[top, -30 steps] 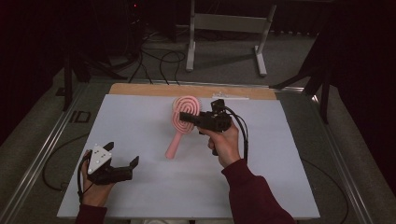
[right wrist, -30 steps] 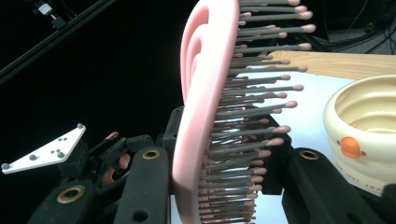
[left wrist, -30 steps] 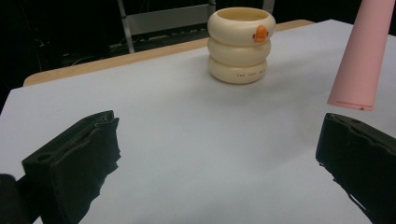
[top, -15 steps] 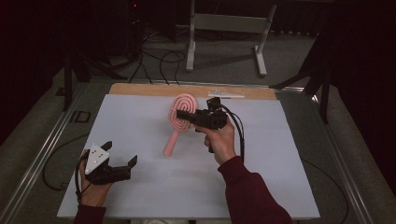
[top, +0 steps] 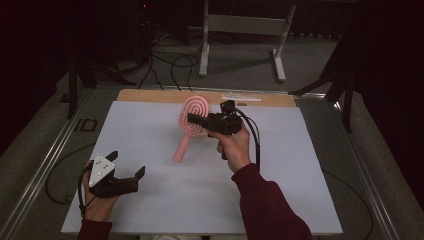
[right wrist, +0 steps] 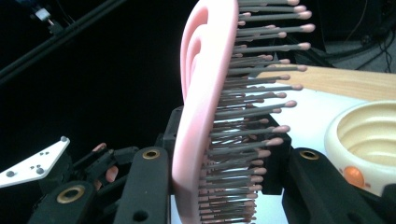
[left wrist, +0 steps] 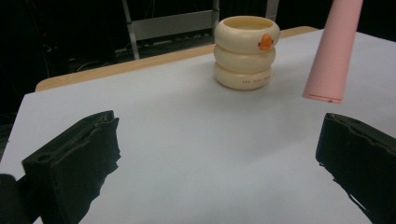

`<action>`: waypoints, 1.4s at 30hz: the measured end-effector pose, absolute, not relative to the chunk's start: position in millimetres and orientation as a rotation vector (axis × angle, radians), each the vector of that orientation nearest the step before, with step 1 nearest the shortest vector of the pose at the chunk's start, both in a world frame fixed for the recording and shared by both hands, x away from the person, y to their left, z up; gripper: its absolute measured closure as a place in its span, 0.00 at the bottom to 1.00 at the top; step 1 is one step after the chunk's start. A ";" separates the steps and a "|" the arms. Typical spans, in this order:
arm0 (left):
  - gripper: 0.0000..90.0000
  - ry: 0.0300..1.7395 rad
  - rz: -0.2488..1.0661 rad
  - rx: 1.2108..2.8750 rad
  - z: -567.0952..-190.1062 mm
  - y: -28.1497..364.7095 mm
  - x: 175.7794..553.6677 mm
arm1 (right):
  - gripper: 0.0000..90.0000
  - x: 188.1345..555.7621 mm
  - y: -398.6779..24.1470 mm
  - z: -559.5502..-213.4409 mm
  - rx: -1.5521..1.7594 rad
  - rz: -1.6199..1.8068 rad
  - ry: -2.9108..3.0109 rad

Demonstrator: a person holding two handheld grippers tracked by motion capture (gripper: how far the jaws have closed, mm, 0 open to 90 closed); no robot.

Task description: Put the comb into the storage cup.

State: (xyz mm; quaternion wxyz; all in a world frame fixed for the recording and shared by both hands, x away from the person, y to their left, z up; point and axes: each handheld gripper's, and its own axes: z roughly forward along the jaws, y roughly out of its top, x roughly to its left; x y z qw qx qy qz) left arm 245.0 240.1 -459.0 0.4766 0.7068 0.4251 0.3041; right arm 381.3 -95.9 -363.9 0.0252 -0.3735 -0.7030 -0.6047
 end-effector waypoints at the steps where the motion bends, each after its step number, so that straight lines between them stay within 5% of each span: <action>1: 0.00 1.037 0.745 1.723 -458.1 240.0 244.5 | 0.71 382.1 -96.4 -363.8 -1.156 -1.879 -2.167; 42: 0.00 1.039 0.720 1.707 -455.4 244.2 243.8 | 0.71 425.7 -100.0 -336.1 -1.320 -1.960 -2.227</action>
